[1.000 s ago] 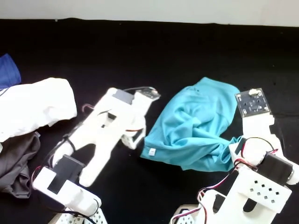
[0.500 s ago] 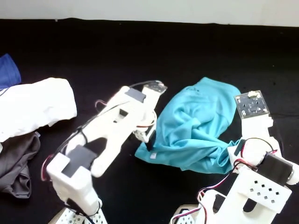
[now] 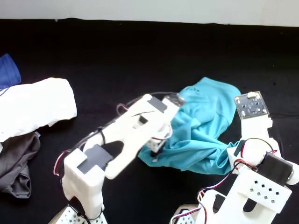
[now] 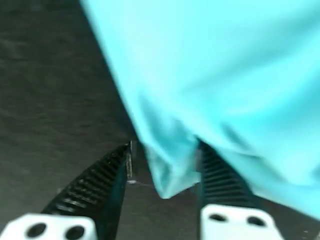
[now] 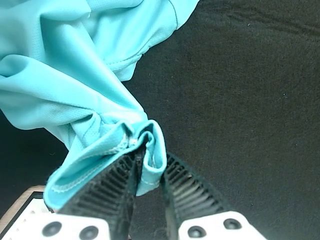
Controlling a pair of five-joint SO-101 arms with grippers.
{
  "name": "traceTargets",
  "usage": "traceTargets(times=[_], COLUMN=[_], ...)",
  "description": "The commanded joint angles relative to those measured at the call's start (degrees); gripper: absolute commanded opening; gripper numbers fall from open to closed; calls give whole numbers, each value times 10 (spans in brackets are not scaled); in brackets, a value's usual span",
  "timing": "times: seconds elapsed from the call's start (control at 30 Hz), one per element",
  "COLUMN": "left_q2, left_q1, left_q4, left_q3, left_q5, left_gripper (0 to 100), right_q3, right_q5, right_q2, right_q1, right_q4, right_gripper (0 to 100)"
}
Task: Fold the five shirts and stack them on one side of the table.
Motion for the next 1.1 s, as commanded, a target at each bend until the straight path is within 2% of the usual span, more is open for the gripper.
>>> traceTargets(times=[0.0, 0.1, 0.23, 0.37, 0.47, 0.57, 0.67, 0.9, 1.07], left_q2=[-4, -7, -7, -7, -7, -7, -30, -160, -200], left_q1=[11, -11, -68, -145, -220, -296, -370, -460, -509], left_q4=[6, 11, 58, 142, 207, 269, 277, 275, 273], left_q3=[-11, -20, -58, -136, -220, -317, -359, -286, -192], left_q5=[4, 3, 3, -1, -3, -39, -50, -119, -163], left_gripper=[37, 7, 7, 7, 7, 7, 7, 7, 7], right_q3=[-5, -5, 0, 0, -6, -41, -136, -354, -318], right_q5=[-7, -8, -10, -81, -117, -149, -186, -201, -200], right_q2=[-10, -10, -9, -5, 0, 50, 146, 334, 330], right_q1=[7, 7, 7, -17, -88, -164, -216, -402, -519], right_q4=[-1, -1, -2, -50, -92, -109, -95, 62, 69], right_gripper=[6, 6, 6, 6, 6, 6, 6, 6, 6])
